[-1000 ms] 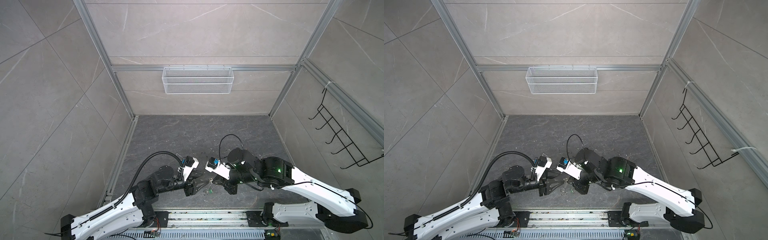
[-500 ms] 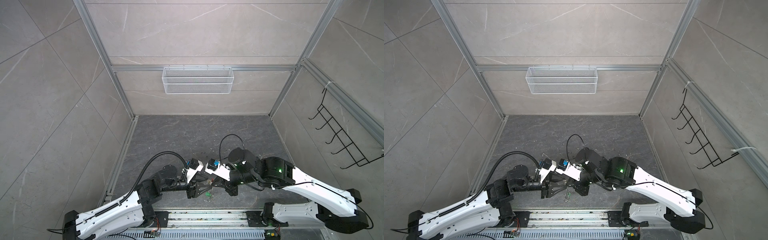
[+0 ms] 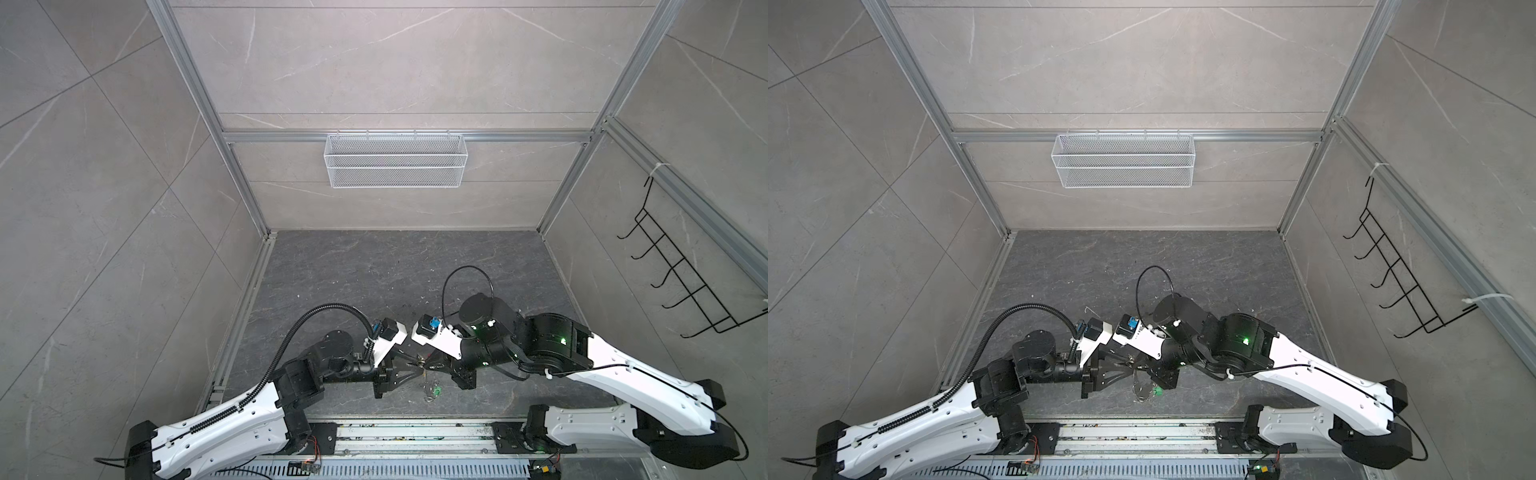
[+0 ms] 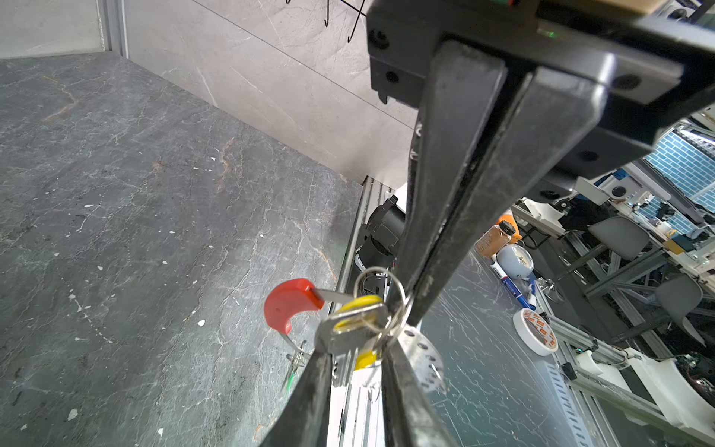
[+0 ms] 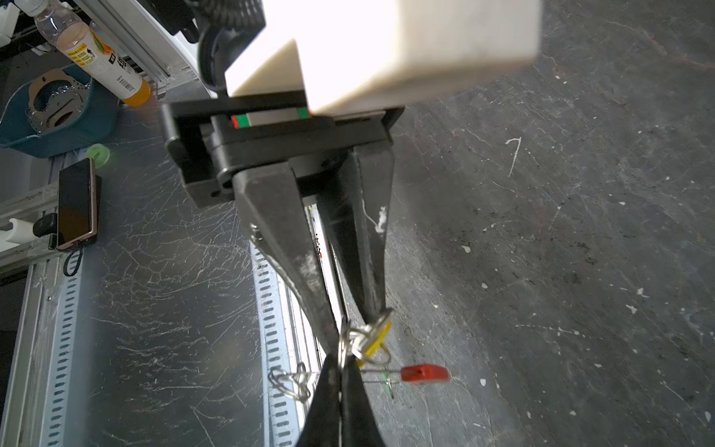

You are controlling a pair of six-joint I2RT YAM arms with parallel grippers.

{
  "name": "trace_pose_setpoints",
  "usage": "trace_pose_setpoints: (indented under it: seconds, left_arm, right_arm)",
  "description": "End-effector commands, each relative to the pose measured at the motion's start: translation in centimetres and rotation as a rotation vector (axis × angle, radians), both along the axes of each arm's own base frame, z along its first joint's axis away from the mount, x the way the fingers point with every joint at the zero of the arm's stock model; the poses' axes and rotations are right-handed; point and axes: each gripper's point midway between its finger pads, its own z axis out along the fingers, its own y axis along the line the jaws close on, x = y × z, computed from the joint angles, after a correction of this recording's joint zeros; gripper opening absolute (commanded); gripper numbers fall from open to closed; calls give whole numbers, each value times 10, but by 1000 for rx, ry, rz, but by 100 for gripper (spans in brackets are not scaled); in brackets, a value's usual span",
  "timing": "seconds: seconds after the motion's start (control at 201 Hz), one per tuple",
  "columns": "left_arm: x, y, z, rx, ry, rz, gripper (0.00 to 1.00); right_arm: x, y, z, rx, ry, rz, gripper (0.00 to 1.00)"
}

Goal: Remove the keys from the keyring

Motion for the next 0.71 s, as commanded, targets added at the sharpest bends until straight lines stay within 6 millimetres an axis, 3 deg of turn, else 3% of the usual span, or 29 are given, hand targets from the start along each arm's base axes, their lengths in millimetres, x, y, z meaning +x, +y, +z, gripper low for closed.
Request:
trace_pose_setpoints:
  seconds: [0.0,0.274,0.583,0.702]
  left_arm:
    - [8,3,6,-21,-35,47,20]
    - [14,9,10,-31,-42,99,0]
    - [28,37,24,-109,-67,262,0]
    - [31,43,20,-101,-49,296,0]
  right_arm:
    - [-3,3,15,63,-20,23,0]
    - [-1,1,18,75,-29,9,0]
    - [12,-7,14,83,-65,-81,0]
    - [21,-11,20,140,-100,-148,0]
